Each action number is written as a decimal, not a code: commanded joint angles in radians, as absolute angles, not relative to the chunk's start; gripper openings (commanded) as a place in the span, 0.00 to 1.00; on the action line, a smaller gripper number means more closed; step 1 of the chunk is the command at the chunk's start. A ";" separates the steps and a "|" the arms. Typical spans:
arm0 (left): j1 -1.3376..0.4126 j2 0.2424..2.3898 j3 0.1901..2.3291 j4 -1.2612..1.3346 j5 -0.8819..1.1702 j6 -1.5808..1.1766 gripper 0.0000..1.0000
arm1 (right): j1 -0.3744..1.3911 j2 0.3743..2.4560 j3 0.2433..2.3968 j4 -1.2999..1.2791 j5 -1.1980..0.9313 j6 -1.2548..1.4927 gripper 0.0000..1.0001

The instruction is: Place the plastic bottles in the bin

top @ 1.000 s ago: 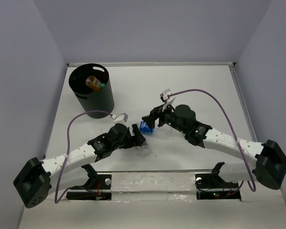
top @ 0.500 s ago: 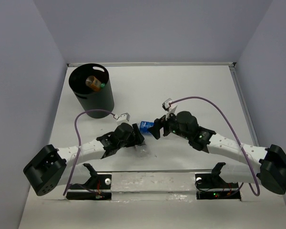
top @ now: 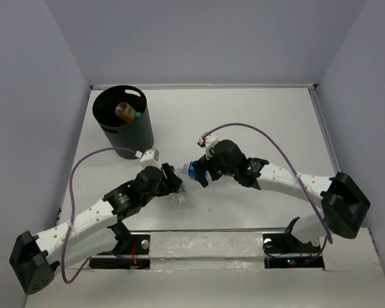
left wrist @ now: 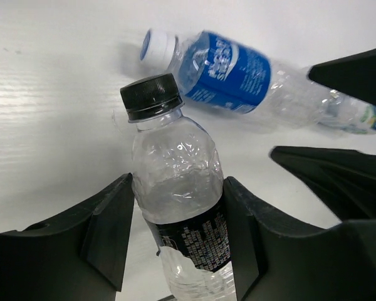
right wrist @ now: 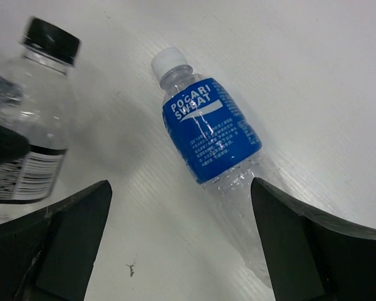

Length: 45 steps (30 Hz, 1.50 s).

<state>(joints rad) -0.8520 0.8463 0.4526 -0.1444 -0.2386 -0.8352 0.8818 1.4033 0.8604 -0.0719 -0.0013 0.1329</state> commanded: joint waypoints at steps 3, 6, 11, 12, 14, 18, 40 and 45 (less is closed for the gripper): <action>-0.857 0.647 0.675 -0.400 -0.461 -0.732 0.38 | 0.877 1.503 1.052 -0.167 -0.026 -0.069 0.98; -0.857 0.652 0.835 -0.439 -0.627 -0.635 0.39 | 0.877 1.598 1.114 -0.216 -0.092 -0.136 0.99; -0.850 0.715 1.034 -0.373 -0.807 -0.473 0.39 | 0.877 1.675 1.158 -0.265 -0.120 -0.176 0.99; -0.839 0.732 1.061 -0.352 -0.831 -0.438 0.39 | 0.877 1.683 1.161 -0.265 -0.124 -0.178 0.99; -0.825 0.791 1.144 -0.296 -0.902 -0.355 0.40 | 0.868 1.703 1.167 -0.265 -0.132 -0.179 0.99; -0.758 0.874 1.239 -0.204 -0.991 -0.249 0.41 | 0.868 1.732 1.178 -0.265 -0.127 -0.183 0.97; -0.239 1.365 1.307 0.152 -0.861 -0.153 0.77 | 0.868 1.772 1.220 -0.169 -0.227 -0.137 0.60; -0.241 1.283 1.315 0.094 -0.743 -0.193 0.99 | 0.868 1.703 1.226 -0.141 -0.250 -0.110 0.51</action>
<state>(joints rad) -0.2409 1.3811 1.2945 0.0620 -0.8074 -0.1593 0.8749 1.8061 1.1831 -0.2222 -0.2100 -0.1375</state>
